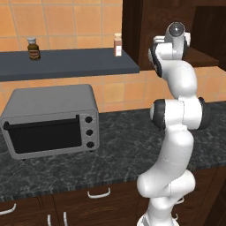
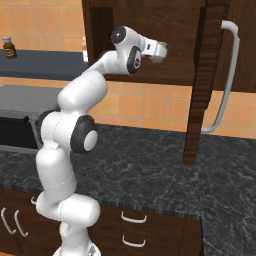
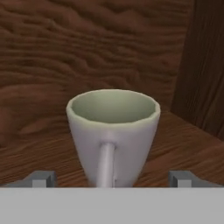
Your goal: Gather all objects into one cabinet and sort the glasses and bowls to opposite sides.
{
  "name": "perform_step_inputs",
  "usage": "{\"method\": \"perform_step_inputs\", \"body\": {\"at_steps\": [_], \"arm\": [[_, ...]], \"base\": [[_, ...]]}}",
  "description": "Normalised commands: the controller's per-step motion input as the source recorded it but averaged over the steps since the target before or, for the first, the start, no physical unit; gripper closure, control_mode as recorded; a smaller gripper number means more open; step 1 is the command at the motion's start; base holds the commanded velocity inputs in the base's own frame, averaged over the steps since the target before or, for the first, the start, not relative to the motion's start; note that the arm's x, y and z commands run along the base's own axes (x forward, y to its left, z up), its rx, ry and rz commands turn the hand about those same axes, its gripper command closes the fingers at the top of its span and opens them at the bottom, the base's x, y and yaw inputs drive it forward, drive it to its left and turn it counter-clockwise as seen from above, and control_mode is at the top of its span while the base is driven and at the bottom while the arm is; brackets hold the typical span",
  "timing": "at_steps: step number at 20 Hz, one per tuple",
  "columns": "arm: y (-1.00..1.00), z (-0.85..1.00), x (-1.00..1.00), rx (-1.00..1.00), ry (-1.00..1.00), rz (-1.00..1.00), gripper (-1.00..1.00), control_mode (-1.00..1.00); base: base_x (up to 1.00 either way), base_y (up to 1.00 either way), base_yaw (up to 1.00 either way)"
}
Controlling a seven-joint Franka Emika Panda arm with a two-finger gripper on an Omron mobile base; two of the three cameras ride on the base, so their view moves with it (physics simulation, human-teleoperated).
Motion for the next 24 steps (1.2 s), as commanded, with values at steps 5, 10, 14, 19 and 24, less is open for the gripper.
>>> {"method": "perform_step_inputs", "body": {"at_steps": [5,10,14,19,24], "arm": [[-0.06,-0.13,0.54,0.03,0.00,0.00,-1.00,-1.00],[0.00,-0.28,0.58,0.00,0.00,0.00,-1.00,-1.00],[-0.01,-0.31,0.30,0.00,0.00,0.00,1.00,-1.00],[0.01,-0.37,0.00,0.00,-0.01,0.00,1.00,-1.00],[0.39,-0.42,-0.03,-0.16,-0.12,-0.01,1.00,-1.00]], "base": [[0.00,0.00,0.00],[0.00,0.00,0.00],[0.00,0.00,0.00],[0.00,0.00,0.00],[0.00,0.00,0.00]]}}
